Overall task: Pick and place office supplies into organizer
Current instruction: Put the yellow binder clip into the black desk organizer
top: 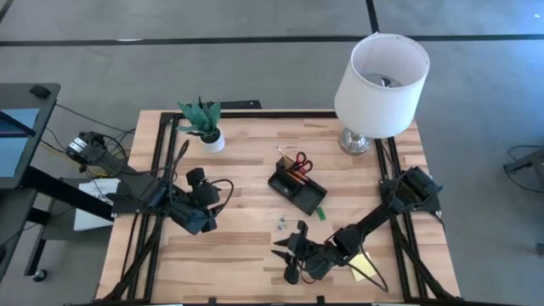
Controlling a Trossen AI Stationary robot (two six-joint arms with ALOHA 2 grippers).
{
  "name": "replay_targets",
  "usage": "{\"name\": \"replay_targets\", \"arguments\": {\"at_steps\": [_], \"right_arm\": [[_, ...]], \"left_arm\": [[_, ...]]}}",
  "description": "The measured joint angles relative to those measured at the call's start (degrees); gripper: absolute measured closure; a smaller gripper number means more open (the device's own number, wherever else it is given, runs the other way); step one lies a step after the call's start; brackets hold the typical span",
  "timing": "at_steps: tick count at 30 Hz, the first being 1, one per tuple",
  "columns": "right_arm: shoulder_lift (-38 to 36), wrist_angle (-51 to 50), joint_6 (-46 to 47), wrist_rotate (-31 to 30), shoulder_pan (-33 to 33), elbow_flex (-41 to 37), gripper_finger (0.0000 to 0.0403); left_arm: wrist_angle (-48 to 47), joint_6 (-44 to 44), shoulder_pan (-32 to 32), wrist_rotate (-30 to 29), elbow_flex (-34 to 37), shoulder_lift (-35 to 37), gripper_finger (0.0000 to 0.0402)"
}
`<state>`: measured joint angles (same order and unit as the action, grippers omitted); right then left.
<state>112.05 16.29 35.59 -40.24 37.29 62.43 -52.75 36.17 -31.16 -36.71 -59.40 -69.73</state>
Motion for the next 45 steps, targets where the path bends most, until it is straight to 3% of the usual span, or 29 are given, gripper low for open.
{"name": "replay_targets", "arguments": {"at_steps": [29, 33, 37, 45], "right_arm": [[0.0, 2.6, 1.0, 0.2, -18.1, 0.0, 0.029], [0.0, 3.3, 9.5, 7.8, -19.8, 0.0, 0.029], [0.0, 3.4, 6.9, 16.5, -19.4, 0.0, 0.029], [0.1, 4.1, 4.9, 17.2, -17.2, 0.0, 0.029]], "left_arm": [[-0.1, -1.3, 0.0, 1.1, 0.0, 0.0, 0.0184], [-0.1, -1.7, 0.0, 1.6, 0.0, 0.0, 0.0184], [-0.1, -1.9, 0.0, 1.9, 0.0, 0.0, 0.0184], [-0.1, -2.0, 0.0, 1.9, 0.0, 0.0, 0.0184]]}}
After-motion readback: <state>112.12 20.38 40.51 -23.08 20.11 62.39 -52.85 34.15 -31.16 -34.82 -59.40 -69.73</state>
